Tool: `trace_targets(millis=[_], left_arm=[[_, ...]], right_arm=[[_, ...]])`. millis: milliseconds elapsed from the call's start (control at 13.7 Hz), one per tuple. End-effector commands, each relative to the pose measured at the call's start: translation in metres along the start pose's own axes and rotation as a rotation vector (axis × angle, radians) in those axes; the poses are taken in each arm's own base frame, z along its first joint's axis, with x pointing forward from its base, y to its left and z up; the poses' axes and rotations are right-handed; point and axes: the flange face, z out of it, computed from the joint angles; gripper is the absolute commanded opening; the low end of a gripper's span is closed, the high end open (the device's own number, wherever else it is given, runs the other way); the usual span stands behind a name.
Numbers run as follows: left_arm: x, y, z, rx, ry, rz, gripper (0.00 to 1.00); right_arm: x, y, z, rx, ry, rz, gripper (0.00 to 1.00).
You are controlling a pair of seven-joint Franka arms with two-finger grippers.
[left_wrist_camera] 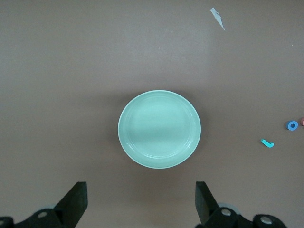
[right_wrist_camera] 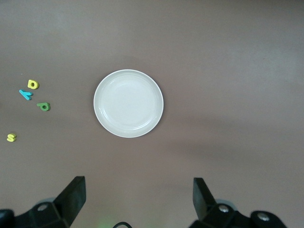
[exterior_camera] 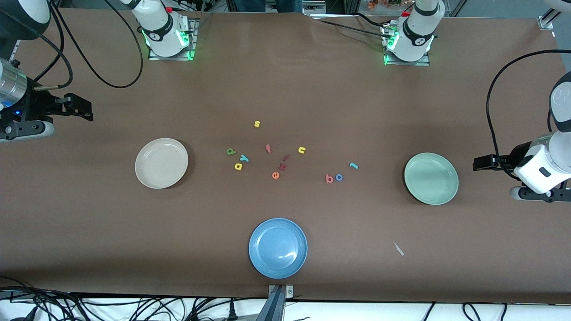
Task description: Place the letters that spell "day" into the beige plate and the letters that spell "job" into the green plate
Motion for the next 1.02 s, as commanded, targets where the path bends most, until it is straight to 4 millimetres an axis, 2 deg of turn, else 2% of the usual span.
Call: trace_targets(millis=[0,948], left_arm=[[-0.0045,0.0004,-0.0054,0.015,0.01,-0.006,1.0],[-0.0042,0.0006,-0.0083,0.012,0.016,-0.007,1.0]], right_arm=[[-0.0022,-0.0047,-0.0087,0.0,0.016,0.01,1.0],[-0.0034,-0.0066,-0.01,0.015,0.016,-0.007,1.0]])
